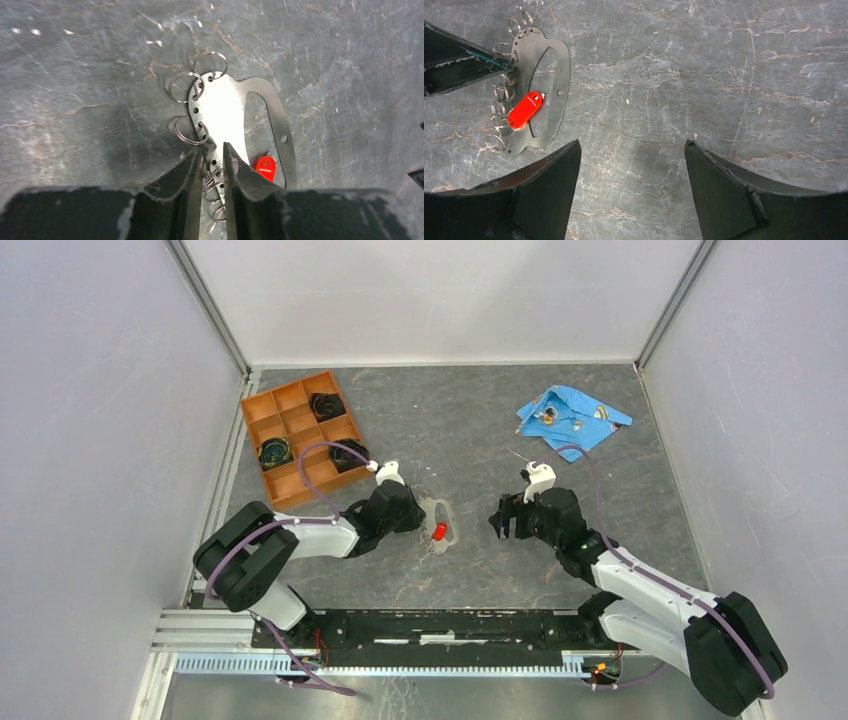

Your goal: Remove the keys from the keyring

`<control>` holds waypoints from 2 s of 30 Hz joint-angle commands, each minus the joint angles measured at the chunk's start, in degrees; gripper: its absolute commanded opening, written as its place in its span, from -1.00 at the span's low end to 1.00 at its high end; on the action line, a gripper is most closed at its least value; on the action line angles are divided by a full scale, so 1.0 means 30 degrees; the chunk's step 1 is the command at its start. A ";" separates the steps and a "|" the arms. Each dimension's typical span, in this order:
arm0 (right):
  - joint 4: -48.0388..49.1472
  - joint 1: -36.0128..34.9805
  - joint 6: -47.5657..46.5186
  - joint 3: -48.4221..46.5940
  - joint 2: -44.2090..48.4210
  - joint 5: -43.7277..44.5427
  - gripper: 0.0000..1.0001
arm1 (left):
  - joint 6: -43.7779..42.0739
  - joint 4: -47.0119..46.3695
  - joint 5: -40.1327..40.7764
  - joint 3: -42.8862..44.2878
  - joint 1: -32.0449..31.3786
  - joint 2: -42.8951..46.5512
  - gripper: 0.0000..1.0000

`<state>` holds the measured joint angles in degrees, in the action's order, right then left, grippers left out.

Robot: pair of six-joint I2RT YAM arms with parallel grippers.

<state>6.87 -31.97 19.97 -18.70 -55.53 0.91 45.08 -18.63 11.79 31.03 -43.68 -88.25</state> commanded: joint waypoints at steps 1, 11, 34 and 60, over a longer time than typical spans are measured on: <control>0.1431 -0.0153 0.0642 0.0144 -0.0484 -0.0827 0.59 | -0.0450 -0.0405 -0.1369 -0.0009 -0.0117 0.0427 -0.47; 0.2237 -0.0595 0.1196 -0.0342 -0.1729 -0.1433 0.45 | -0.0968 0.0921 -0.0977 0.0395 -0.0117 0.0530 -0.26; 0.5814 -0.0754 0.1960 0.0862 -0.0121 -0.3214 0.60 | -0.5012 -0.0761 -0.5913 0.2018 -0.0117 0.4046 -0.96; 0.7554 -0.0743 0.1705 0.0341 0.8383 -0.9828 0.95 | -1.1012 0.0828 -1.5946 0.6113 -0.0478 1.0345 -0.96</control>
<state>26.39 -34.02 20.80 -14.48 -30.22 -22.17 16.69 -15.44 -31.79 46.54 -44.53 -58.87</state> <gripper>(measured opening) 0.971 0.043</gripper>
